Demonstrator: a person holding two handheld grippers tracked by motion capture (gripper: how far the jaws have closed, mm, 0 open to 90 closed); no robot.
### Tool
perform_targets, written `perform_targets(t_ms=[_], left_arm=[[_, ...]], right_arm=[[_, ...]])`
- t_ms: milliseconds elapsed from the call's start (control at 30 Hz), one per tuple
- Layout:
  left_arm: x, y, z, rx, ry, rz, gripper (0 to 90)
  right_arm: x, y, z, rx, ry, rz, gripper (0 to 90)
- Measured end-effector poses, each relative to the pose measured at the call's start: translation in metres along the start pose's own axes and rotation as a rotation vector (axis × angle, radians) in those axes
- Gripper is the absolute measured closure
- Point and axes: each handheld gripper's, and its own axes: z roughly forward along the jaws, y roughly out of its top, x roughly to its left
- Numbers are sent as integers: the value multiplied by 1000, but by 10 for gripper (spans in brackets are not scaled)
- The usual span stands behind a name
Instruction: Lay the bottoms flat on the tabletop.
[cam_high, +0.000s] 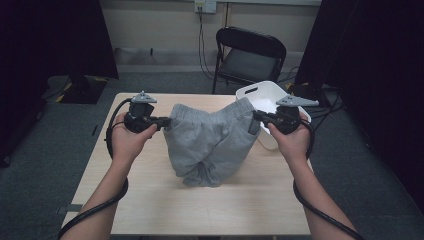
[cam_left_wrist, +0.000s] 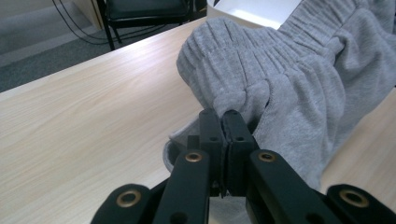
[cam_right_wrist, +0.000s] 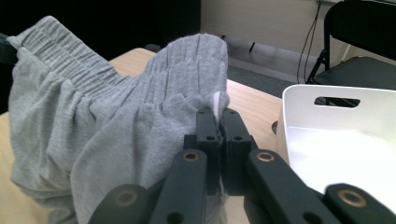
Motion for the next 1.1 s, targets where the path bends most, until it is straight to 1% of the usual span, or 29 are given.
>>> perform_targets(t_ms=[100, 167, 233, 300, 367, 400, 433, 467, 500, 533, 567, 600, 633, 667, 700, 733, 767, 800, 833, 867, 900, 933, 1000, 1033, 1067, 1100], left_arm=[[10, 0, 12, 19, 1, -16, 887], [17, 0, 19, 25, -8, -38, 887], [27, 1, 29, 41, -5, -55, 886], [35, 3, 37, 59, 0, -58, 886], [45, 9, 46, 58, 27, -67, 886], [49, 11, 50, 42, 43, -88, 886], [56, 16, 56, 21, 69, -104, 884], [61, 18, 61, -25, 111, -123, 850], [65, 18, 66, -82, 153, -149, 734], [68, 17, 69, -102, 144, -197, 636], [69, 16, 73, -99, 125, -217, 628], [69, 15, 77, -85, 123, -207, 590], [67, 12, 80, -85, 117, -189, 546], [65, 9, 84, -87, 101, -177, 472], [62, 5, 86, -81, 97, -167, 405], [59, 0, 87, -80, 95, -151, 371], [56, -4, 87, -76, 87, -148, 351], [50, -11, 87, -61, 69, -145, 324], [47, -15, 86, -64, 67, -134, 311], [42, -20, 85, -66, 57, -116, 308], [38, -24, 83, -62, 42, -100, 298], [33, -28, 80, -61, 35, -92, 289], [26, -35, 75, -55, 19, -87, 272], [21, -40, 72, -58, 12, -77, 270], [18, -43, 70, -54, 9, -71, 269], [14, -47, 67, -53, 3, -66, 266]], right_arm=[[-7, 1, 13, 15, -6, 12, 882], [-11, 1, 22, 32, -10, 18, 882], [-16, 1, 32, 47, -12, 27, 882], [-21, 3, 45, 72, -16, 29, 882], [-27, 7, 60, 100, -50, 22, 883], [-30, 11, 69, 101, -85, 20, 882], [-32, 14, 76, 98, -114, 24, 880], [-34, 20, 86, 92, -156, 32, 829], [-33, 24, 93, 79, -186, 32, 714], [-32, 27, 100, 67, -227, 20, 607], [-31, 28, 105, 76, -238, 6, 566], [-29, 27, 109, 77, -229, -3, 548], [-27, 26, 110, 70, -222, -5, 508], [-24, 25, 110, 63, -200, -9, 465], [-21, 21, 111, 68, -164, -24, 450], [-18, 17, 110, 80, -156, -46, 438], [-15, 12, 108, 86, -149, -56, 418], [-13, 8, 107, 94, -130, -58, 400], [-8, 0, 104, 103, -90, -68, 386], [-4, -4, 101, 108, -86, -77, 384], [0, -8, 97, 112, -72, -81, 383], [4, -13, 94, 110, -47, -82, 380], [13, -22, 85, 117, -30, -93, 377], [15, -26, 81, 114, -24, -88, 376], [20, -32, 77, 122, -12, -88, 370], [22, -36, 73, 123, -13, -94, 368]])
